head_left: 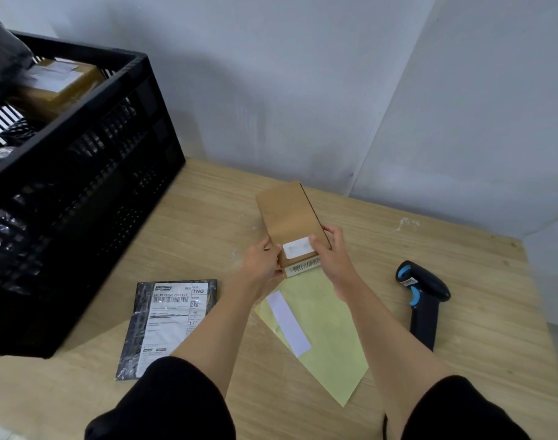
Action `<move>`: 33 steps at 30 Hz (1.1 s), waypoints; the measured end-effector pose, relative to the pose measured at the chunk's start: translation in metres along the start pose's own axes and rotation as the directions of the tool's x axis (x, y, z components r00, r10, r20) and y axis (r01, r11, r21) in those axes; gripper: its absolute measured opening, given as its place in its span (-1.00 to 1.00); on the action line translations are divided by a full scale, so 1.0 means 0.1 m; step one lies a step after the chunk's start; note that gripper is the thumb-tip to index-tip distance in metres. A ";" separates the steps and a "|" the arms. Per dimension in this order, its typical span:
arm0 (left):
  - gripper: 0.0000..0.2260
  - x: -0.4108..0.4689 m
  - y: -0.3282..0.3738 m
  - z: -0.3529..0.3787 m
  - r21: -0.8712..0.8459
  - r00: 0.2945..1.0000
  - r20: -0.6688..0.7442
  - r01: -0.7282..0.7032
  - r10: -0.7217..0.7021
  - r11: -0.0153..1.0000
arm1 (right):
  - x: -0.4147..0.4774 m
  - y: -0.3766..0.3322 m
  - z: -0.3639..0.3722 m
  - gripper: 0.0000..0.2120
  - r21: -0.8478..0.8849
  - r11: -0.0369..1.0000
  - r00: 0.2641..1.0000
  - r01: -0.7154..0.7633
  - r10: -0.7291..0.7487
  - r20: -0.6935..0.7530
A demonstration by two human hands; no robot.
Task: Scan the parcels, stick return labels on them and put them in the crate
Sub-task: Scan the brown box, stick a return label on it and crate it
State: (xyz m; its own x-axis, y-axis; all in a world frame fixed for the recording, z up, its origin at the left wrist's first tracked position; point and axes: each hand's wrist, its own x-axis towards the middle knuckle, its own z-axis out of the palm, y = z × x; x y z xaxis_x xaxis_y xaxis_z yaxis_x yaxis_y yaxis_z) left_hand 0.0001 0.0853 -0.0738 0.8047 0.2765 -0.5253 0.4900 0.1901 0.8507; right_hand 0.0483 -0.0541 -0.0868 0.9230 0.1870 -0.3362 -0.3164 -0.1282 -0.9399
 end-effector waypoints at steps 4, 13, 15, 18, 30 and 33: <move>-0.71 -0.10 0.06 0.01 0.237 0.954 -0.200 -0.174 0.224 0.956 | -0.09 -0.31 0.12 -0.72 -0.028 0.999 0.999 0.035 -0.035 -0.006; -0.74 -0.59 1.22 -1.20 0.316 0.814 -0.265 -0.432 0.516 0.844 | -0.25 -1.33 0.94 -0.82 0.221 0.975 0.997 0.034 -0.048 0.057; -0.76 -0.76 1.50 -1.61 0.315 0.771 -0.300 -0.476 0.562 0.821 | -0.32 -1.62 1.36 -0.86 0.247 0.966 0.989 0.071 -0.100 0.109; -0.89 -0.98 1.81 -2.19 0.311 0.698 -0.332 -0.553 0.634 0.773 | -0.44 -2.01 1.97 -0.79 0.283 0.954 0.967 0.094 -0.155 0.201; -0.79 -1.08 1.94 -4.45 0.713 0.532 -0.405 -0.326 0.744 0.621 | -0.55 -2.56 3.61 -0.52 0.269 0.963 0.981 0.003 -0.054 0.184; -0.80 -1.04 1.86 -4.93 0.755 0.481 -0.449 -0.245 0.753 0.608 | -0.55 -2.58 3.96 -0.55 0.307 0.952 0.996 -0.011 -0.018 0.089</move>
State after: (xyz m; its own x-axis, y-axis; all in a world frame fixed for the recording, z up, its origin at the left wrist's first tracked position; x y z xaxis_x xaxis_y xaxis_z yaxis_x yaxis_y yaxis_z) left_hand -0.1577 0.5563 0.1301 0.6054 0.6994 0.3798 0.3535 -0.6638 0.6591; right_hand -0.0078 0.3546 0.1506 0.9053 0.2754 -0.3234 -0.3781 0.1754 -0.9090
